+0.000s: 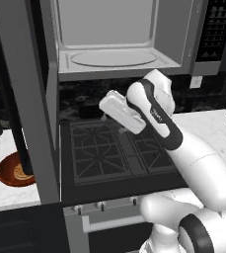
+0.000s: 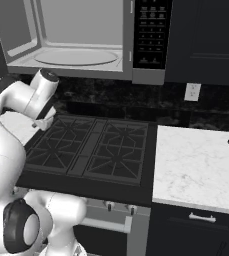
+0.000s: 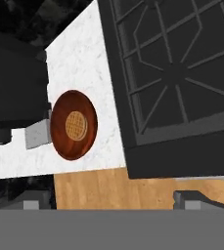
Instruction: Open the microwave, place the bowl with waffle inside the microwave, then close the microwave door and turn it on.
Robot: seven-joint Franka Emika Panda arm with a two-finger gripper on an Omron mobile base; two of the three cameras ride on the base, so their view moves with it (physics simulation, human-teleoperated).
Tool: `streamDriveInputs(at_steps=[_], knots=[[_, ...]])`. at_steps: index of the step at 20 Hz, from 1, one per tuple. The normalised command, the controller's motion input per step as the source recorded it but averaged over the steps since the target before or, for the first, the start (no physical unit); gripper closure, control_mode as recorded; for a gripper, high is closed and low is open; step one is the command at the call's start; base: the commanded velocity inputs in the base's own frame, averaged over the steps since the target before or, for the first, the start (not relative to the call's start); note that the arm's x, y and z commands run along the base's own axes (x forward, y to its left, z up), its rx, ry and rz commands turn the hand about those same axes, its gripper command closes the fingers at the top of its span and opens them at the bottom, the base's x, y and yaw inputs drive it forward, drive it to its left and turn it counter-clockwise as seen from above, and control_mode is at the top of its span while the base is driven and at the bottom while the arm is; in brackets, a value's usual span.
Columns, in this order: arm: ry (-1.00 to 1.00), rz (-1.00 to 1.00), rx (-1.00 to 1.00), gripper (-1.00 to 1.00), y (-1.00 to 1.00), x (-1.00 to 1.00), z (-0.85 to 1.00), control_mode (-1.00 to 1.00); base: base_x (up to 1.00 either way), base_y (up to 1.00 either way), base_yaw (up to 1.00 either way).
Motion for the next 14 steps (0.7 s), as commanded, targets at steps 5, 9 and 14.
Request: streamDriveInputs(at_steps=[5, 9, 14], knots=[[0.01, 0.25, 0.05, -1.0, 0.34, 0.14, -0.35, -1.0, 0.0, 0.0, 0.0], [-0.09, 0.17, 0.0, -1.0, 0.3, -0.04, -0.23, -1.0, 0.0, 0.0, 0.0], [-0.13, 0.09, 0.0, -1.0, 0.34, -0.01, -0.2, -1.0, 0.0, 0.0, 0.0]])
